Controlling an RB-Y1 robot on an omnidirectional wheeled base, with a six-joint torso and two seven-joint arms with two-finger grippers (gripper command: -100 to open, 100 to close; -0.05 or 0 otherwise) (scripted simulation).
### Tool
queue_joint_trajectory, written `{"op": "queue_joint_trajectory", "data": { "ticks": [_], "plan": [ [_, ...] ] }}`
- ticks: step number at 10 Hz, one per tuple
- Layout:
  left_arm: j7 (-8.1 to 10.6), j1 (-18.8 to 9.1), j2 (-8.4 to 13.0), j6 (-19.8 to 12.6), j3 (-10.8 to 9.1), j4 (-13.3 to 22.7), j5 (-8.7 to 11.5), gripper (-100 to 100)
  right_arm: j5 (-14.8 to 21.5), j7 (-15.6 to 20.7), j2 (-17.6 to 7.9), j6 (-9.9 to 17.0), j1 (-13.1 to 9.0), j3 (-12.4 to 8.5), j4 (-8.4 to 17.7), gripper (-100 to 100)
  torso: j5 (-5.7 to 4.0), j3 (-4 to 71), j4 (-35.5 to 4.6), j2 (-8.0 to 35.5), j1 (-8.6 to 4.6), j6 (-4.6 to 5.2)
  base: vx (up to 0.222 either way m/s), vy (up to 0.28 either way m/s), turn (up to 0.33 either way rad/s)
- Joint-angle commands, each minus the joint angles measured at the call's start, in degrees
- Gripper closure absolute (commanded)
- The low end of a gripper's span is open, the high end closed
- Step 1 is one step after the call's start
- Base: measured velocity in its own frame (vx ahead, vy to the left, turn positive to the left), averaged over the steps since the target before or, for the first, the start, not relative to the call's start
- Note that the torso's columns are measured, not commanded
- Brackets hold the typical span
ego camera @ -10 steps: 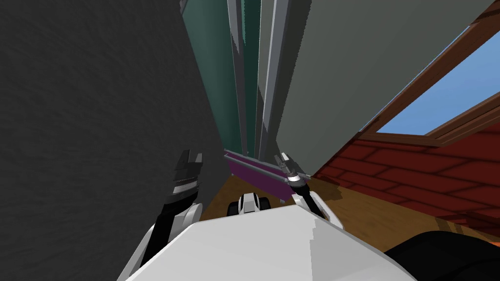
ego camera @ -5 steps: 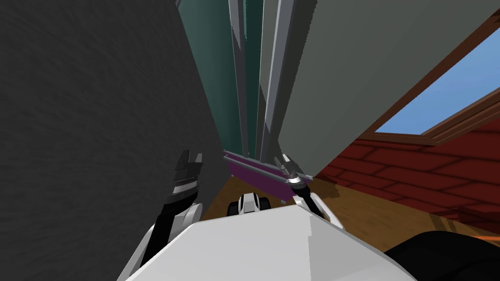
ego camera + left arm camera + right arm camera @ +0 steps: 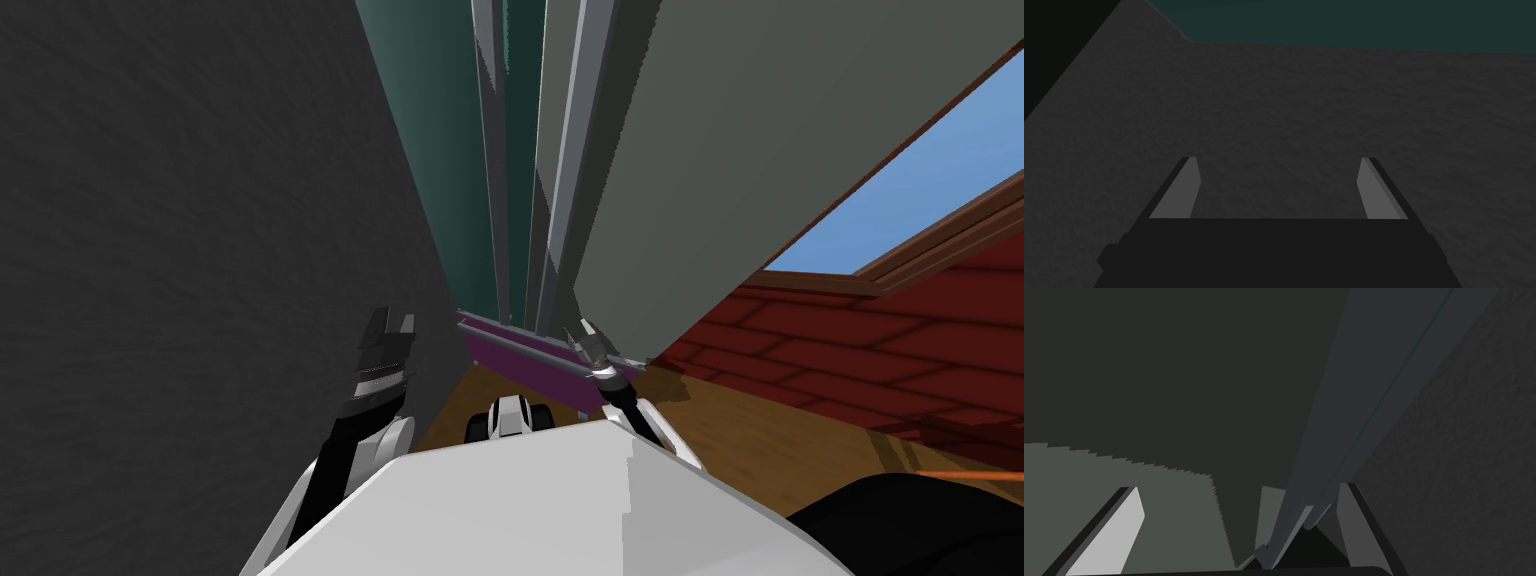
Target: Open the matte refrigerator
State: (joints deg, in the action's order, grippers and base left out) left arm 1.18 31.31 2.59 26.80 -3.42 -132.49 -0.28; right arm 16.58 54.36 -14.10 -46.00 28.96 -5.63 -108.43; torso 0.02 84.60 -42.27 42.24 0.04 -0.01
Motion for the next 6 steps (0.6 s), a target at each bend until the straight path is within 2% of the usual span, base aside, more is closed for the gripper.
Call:
{"op": "queue_joint_trajectory", "data": {
  "ticks": [1, 2, 3, 5, 6],
  "plan": [
    [0.0, 0.0, 0.0, 0.0, 0.0, 0.0, 0.0, 0, 0.69, 4.2, 0.06, -1.75, -0.01, -0.55, 2.15, -100, -0.03, -0.06, -0.03, 0.1, -0.1, 0.0, 0.04, 0.026, -0.054],
    [0.0, 0.0, 0.0, 0.0, 0.0, 0.0, 0.0, 0, 0.69, 5.74, 0.06, -1.75, -0.01, -0.55, 2.15, -100, -0.04, -0.05, -0.02, 0.06, -0.09, 0.02, 0.042, 0.037, -0.041],
    [0.0, 0.0, 0.0, 0.0, 0.0, 0.0, 0.0, 0, 1.28, 7.41, 0.15, -3.17, -0.02, -1.04, 4.01, -100, -0.01, -0.03, -0.02, 0.04, -0.03, 0.0, 0.05, 0.052, -0.067],
    [0.0, 0.0, 0.0, 0.0, 0.0, 0.0, 0.0, 0, 1.28, 9.87, 0.15, -3.17, -0.02, -1.04, 4.01, -100, 0.0, -0.03, -0.01, 0.04, -0.01, 0.0, 0.03, 0.036, -0.014],
    [0.0, -0.01, 0.0, 0.0, 0.0, 0.0, 0.0, 0, 1.86, 11.92, 0.29, -4.57, -0.04, -1.52, 5.88, -100, -0.03, -0.07, -0.03, 0.1, -0.1, 0.0, 0.044, 0.037, -0.051]
  ]
}}
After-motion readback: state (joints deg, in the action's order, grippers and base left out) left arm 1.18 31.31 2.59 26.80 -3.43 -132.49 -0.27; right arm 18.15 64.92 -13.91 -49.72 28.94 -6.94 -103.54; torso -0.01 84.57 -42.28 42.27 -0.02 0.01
